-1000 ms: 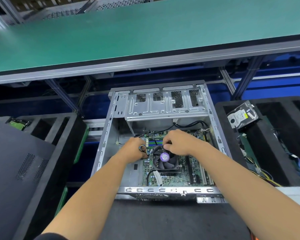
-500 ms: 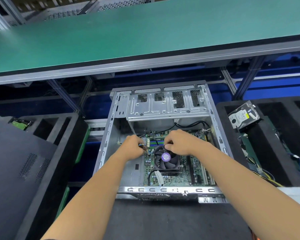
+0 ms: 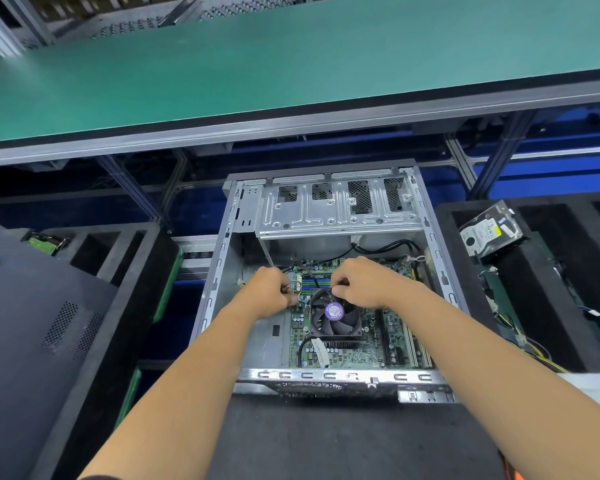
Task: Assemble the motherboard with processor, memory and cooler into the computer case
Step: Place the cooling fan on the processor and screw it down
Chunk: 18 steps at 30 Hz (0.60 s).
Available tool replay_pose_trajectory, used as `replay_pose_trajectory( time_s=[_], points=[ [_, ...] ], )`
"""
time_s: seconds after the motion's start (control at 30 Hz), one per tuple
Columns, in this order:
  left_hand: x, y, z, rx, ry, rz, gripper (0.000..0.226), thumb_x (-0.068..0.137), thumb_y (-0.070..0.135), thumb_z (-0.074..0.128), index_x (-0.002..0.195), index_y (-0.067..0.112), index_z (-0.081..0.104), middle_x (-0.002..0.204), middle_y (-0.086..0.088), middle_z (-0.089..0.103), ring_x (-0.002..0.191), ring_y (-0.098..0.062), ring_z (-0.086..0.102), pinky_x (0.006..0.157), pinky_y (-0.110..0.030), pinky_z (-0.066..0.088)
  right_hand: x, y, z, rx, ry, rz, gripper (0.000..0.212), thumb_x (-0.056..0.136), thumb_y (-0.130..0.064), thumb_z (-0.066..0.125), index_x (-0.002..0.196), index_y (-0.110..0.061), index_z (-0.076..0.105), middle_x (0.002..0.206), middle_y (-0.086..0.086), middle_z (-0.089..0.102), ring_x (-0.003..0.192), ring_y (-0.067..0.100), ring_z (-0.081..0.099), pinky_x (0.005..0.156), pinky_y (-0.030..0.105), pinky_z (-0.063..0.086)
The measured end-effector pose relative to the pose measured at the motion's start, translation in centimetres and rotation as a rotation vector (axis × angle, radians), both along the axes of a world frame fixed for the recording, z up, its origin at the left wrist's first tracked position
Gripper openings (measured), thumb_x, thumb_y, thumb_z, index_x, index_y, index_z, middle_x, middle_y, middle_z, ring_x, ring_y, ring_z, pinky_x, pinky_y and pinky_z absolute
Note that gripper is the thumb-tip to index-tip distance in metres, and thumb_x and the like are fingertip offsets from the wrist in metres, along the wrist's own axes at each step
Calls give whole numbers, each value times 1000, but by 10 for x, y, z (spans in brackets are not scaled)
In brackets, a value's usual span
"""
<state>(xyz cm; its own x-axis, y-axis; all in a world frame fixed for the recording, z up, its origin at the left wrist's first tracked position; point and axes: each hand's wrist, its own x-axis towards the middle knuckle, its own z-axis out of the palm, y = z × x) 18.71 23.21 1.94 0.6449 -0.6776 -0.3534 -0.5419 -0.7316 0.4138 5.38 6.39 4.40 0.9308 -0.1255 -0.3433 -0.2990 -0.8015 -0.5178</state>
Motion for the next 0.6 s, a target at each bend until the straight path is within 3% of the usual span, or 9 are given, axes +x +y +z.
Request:
replay_pose_trajectory(
  time_s=[0.17,0.33,0.47,0.53,0.6],
  points=[
    [0,-1,2,-53,-71,-1,16,85,18,68,81,3,69,77,-11,63,60,-13,45,53,-19,35,1,-1,0,12,2,2,18,96,-21,54,82,-23,63,85,-1,65,80,21,60,72,32,46],
    [0,0,0,-40,-60,7,16,88,17,63,81,4,67,82,-11,64,73,-23,53,65,-29,46,0,0,-1,10,-9,2,18,96,-20,54,86,-18,69,84,-2,65,79,19,59,72,30,43],
    [0,-1,0,-52,-24,14,6,85,9,65,87,7,69,88,-6,65,81,-19,56,68,-23,42,0,-1,0,12,-7,4,19,96,-20,54,87,-17,69,87,0,68,79,20,61,71,31,46],
    [1,-2,0,-87,27,51,15,83,1,64,93,9,70,99,-6,66,87,-15,60,72,-19,44,1,-1,-1,11,-8,6,18,97,-20,54,85,-19,68,86,0,68,79,20,61,70,30,44],
    [1,-2,2,-95,47,66,17,82,-2,64,90,11,70,102,-5,66,85,-12,59,66,-14,41,1,-1,-1,13,-10,4,18,97,-20,54,84,-20,67,84,-2,66,78,19,60,69,29,41]
  ],
)
